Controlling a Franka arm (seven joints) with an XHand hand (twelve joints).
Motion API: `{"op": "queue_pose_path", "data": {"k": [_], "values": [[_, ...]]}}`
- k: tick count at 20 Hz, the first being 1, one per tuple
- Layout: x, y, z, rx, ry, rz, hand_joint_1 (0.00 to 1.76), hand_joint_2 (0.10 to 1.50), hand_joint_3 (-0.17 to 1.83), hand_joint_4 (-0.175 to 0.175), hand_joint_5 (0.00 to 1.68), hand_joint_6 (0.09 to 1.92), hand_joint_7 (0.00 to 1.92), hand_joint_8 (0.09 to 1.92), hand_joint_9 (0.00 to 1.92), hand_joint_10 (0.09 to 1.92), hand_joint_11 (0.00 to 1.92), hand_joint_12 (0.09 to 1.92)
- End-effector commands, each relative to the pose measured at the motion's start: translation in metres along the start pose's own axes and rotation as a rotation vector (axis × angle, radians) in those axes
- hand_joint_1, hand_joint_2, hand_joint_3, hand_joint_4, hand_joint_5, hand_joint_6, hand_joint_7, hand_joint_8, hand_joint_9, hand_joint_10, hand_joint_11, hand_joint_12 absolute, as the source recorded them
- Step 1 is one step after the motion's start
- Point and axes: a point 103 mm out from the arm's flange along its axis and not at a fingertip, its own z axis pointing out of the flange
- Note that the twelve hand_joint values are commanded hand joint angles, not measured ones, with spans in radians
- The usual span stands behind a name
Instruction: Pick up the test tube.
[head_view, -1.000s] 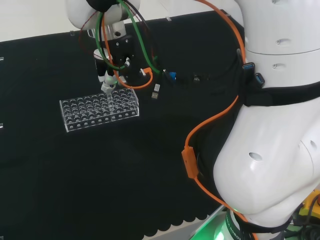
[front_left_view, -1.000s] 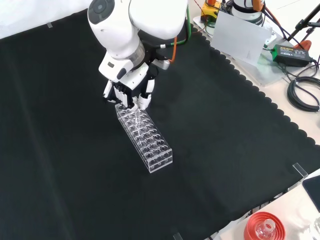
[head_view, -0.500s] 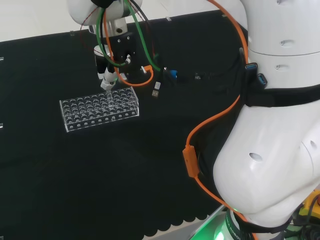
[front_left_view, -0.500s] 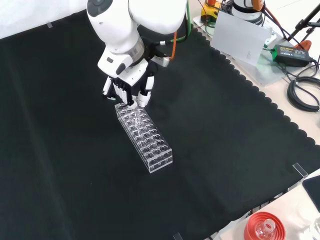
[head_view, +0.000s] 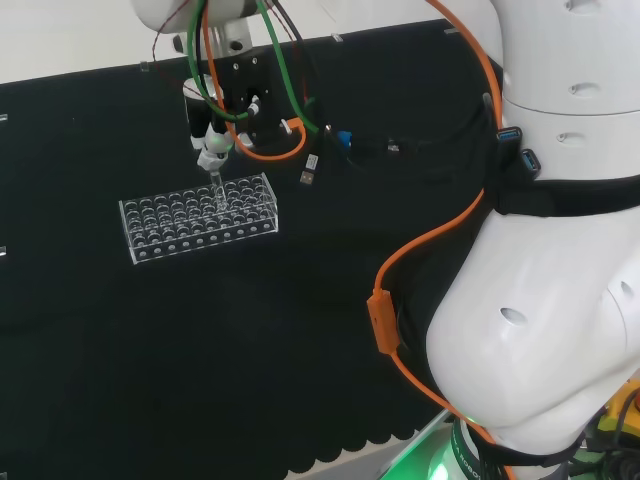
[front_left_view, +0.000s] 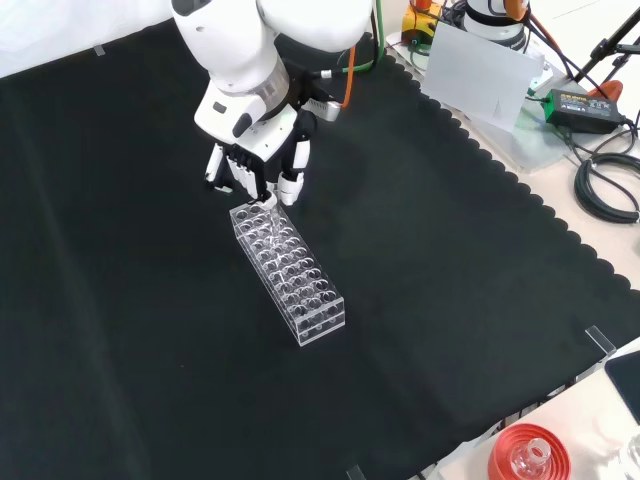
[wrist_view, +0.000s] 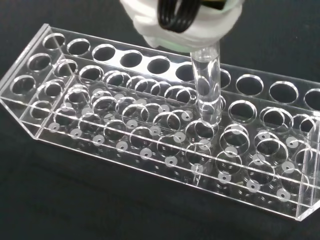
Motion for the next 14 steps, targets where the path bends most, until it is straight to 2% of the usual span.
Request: {"op": "queue_pose_path", "data": {"k": [1, 5, 14], "values": [[0.004, -0.004, -0.013, 0.042, 0.012, -0.024, 1.42, 0.82, 0.27, -0.175, 1.32, 0.43, 1.47, 0.46, 1.31, 0.26, 0.47, 1.38], [0.008, -0.006, -0.024, 0.053, -0.005, -0.046, 1.42, 0.81, 0.28, -0.175, 1.32, 0.42, 1.48, 0.44, 1.32, 0.24, 0.46, 1.38], [0.015, -0.011, -0.037, 0.07, 0.004, -0.068, 1.42, 0.8, 0.3, -0.175, 1.33, 0.41, 1.48, 0.43, 1.32, 0.24, 0.45, 1.38]]}}
